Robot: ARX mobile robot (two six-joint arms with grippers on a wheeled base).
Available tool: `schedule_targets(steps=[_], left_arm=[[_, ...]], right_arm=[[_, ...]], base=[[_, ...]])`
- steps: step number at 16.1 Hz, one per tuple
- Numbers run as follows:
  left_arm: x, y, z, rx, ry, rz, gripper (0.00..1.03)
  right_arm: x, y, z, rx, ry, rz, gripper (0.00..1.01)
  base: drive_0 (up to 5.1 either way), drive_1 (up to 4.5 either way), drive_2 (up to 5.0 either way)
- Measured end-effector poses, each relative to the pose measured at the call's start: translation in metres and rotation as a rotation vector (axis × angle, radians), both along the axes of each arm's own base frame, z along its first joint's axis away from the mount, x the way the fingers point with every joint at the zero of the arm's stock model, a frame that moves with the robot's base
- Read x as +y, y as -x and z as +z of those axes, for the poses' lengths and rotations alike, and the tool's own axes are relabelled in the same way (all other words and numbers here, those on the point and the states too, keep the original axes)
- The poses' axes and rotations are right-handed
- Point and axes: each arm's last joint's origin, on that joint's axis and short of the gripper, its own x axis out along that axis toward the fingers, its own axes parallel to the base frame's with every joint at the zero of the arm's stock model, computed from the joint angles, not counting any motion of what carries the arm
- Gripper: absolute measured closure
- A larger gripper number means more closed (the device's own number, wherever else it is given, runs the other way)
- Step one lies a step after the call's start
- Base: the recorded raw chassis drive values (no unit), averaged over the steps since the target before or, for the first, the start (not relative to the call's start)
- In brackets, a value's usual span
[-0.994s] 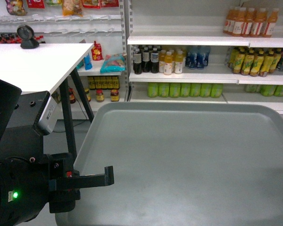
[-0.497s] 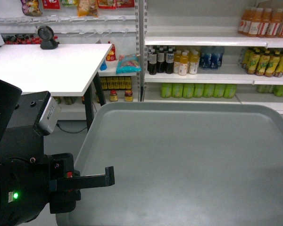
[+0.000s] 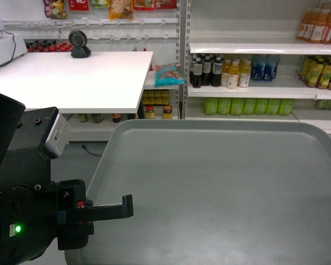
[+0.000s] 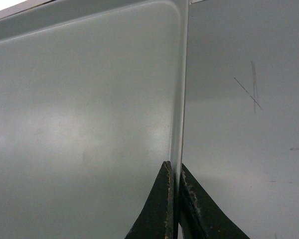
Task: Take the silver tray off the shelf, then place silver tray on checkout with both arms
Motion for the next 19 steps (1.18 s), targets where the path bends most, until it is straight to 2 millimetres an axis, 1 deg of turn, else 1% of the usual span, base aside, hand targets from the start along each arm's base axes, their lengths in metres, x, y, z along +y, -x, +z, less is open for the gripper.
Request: schedule_targets(steps=[19], left_arm=[[0.0000, 0.0001, -0.0001, 0.001, -0.001, 0.000, 1.00]], right_arm=[[0.0000, 0.0001, -0.0010, 0.006, -0.001, 0.000, 0.98]], base=[[-5.1, 2.35, 2.3]])
